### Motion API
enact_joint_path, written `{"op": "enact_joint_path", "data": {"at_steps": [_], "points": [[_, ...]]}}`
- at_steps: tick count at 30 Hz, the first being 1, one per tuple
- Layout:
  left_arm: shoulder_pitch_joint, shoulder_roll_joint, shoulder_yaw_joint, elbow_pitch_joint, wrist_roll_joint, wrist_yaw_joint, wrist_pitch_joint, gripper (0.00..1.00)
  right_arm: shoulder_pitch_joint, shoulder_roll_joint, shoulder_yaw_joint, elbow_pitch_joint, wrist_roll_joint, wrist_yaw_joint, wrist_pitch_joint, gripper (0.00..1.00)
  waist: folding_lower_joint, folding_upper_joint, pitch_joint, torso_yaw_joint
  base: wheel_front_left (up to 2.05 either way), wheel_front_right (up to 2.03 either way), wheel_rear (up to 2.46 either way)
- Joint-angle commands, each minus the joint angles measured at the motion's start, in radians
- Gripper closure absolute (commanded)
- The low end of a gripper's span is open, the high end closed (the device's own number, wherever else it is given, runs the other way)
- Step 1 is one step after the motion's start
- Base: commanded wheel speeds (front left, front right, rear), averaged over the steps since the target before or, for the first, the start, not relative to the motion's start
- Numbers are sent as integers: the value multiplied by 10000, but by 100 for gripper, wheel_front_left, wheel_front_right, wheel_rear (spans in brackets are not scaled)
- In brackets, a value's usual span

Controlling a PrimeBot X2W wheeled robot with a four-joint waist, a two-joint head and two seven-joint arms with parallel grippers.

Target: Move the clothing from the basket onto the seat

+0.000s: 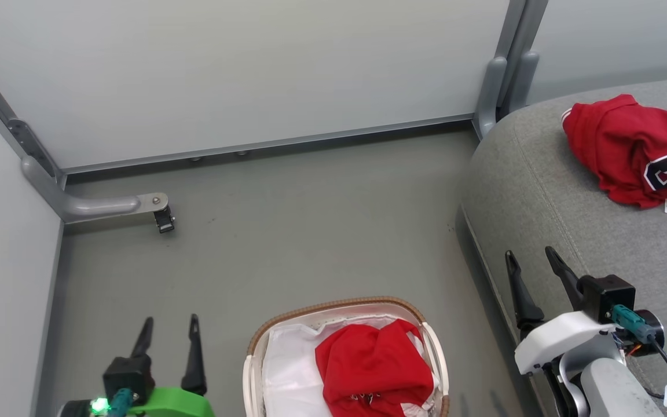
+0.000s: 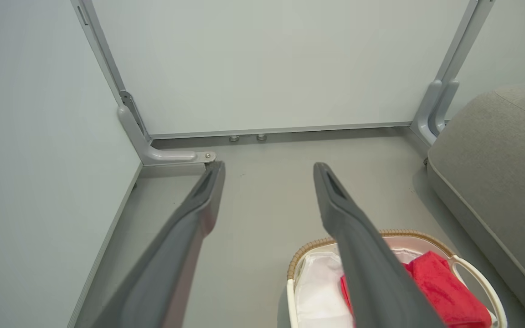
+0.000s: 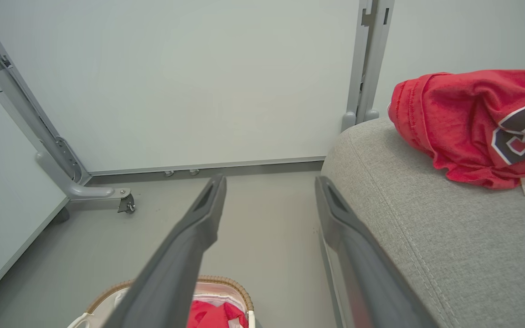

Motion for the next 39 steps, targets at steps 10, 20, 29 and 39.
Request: {"op": "enact_joint_path", "data": {"at_steps": [10,20,29,39], "points": [[-1459,12,-1644,920,-503,-440,-9,0,-1539,-238,435,-643,186,-14,-16,0,1,53,1757,-812,0,0,0],[-3397,29,-3288,2570,-657,-670,-9,0,-3467,-355,479,-1551,348,-14,-16,0,1,53,3919,-2014,0,0,0],[-5126,39,-4245,4638,-452,-774,-9,0,-4406,-149,208,-2416,583,-14,-17,0,1,53,5665,-2816,0,0,0],[-6525,307,-5510,6457,-632,-791,-9,0,-4792,143,-53,-3250,666,-14,-16,0,1,53,7148,-3317,0,0,0]]}}
